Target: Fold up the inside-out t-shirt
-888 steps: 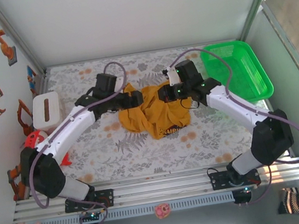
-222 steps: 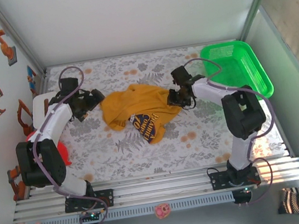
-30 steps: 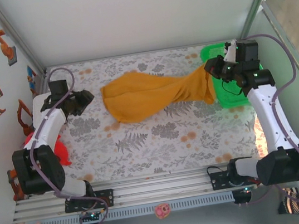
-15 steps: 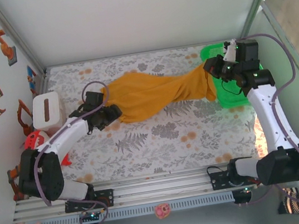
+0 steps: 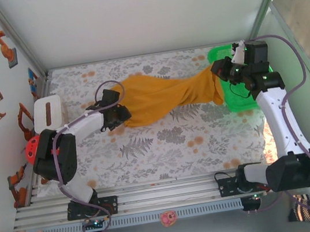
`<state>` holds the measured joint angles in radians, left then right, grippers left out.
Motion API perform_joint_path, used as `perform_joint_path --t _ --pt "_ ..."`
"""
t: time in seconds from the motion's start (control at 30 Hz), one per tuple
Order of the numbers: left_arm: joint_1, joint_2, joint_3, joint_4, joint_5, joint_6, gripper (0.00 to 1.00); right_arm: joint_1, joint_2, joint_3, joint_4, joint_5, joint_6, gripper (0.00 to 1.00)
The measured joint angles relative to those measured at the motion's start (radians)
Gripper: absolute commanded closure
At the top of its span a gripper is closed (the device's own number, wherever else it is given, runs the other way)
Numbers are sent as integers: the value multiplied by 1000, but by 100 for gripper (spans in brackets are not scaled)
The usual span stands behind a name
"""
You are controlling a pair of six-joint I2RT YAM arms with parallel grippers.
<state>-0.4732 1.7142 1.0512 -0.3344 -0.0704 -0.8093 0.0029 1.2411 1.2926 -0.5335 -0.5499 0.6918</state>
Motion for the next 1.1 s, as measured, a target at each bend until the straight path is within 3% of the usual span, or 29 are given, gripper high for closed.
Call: perform_joint_path --t 0.2,0.3,0.5,0.6,0.83,0.97,1.1 --pt "-11 62 9 24 13 0 66 0 1 -2 0 0 0 100" --pt "-11 77 9 29 18 5 100 0 7 -2 5 0 1 100" --pt "24 72 92 -26 22 48 100 0 66 44 13 1 8 100" --pt "121 41 210 -79 56 85 100 -3 158 178 0 0 11 100" --pt "438 -40 691 -148 259 118 100 -70 404 699 8 -54 82 100" --pt "504 -85 875 -146 398 100 100 -79 441 864 27 -93 133 100" --pt "534 -126 899 -138 482 61 100 -87 419 887 45 -114 163 100"
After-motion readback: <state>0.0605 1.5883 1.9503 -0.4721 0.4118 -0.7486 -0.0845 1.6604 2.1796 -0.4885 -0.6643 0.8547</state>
